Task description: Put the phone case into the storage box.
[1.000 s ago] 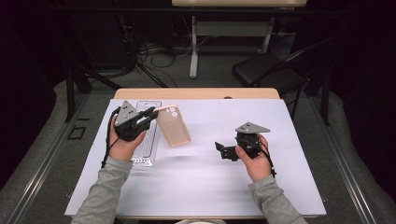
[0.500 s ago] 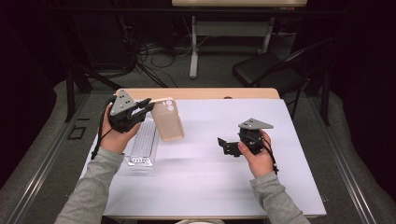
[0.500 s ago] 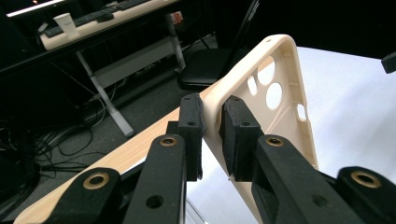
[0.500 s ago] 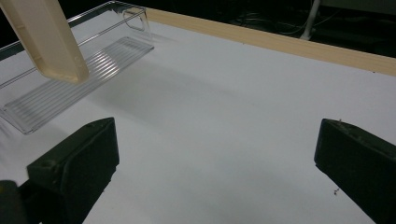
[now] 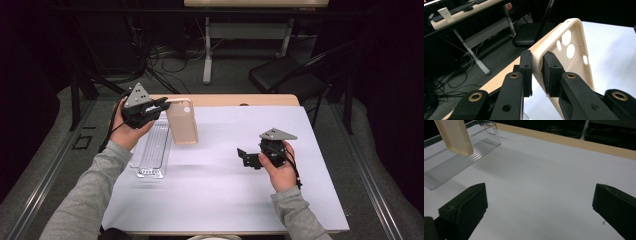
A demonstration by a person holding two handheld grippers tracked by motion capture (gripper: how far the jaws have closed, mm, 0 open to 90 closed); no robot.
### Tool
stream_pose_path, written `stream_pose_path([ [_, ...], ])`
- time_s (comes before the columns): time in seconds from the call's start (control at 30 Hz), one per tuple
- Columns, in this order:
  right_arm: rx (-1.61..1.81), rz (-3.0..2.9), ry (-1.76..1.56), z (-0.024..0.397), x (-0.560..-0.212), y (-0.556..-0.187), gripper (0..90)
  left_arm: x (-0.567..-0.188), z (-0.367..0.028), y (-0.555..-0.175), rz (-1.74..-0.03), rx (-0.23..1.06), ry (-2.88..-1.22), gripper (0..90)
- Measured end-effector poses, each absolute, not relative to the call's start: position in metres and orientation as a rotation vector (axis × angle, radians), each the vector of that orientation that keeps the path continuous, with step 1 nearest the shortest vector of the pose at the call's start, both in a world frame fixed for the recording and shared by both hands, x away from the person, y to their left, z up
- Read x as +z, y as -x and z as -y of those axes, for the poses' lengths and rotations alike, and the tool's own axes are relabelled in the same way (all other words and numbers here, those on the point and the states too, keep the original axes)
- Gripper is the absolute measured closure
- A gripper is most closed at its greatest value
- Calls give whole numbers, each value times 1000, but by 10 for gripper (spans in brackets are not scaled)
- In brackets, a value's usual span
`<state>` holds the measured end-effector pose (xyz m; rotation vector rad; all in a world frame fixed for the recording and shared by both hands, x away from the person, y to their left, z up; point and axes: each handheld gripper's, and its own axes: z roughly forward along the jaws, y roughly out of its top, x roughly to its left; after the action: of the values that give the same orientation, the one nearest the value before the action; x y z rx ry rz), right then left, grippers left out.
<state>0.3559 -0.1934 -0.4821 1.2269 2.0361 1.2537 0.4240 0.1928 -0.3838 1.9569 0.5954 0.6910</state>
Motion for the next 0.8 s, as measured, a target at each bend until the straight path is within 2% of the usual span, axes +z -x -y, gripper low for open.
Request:
stream_pose_path([
  [0.8, 1178, -2021, -1249, 197, -487, -352, 0, -385, -197, -466, -453, 673, -2024, 792],
])
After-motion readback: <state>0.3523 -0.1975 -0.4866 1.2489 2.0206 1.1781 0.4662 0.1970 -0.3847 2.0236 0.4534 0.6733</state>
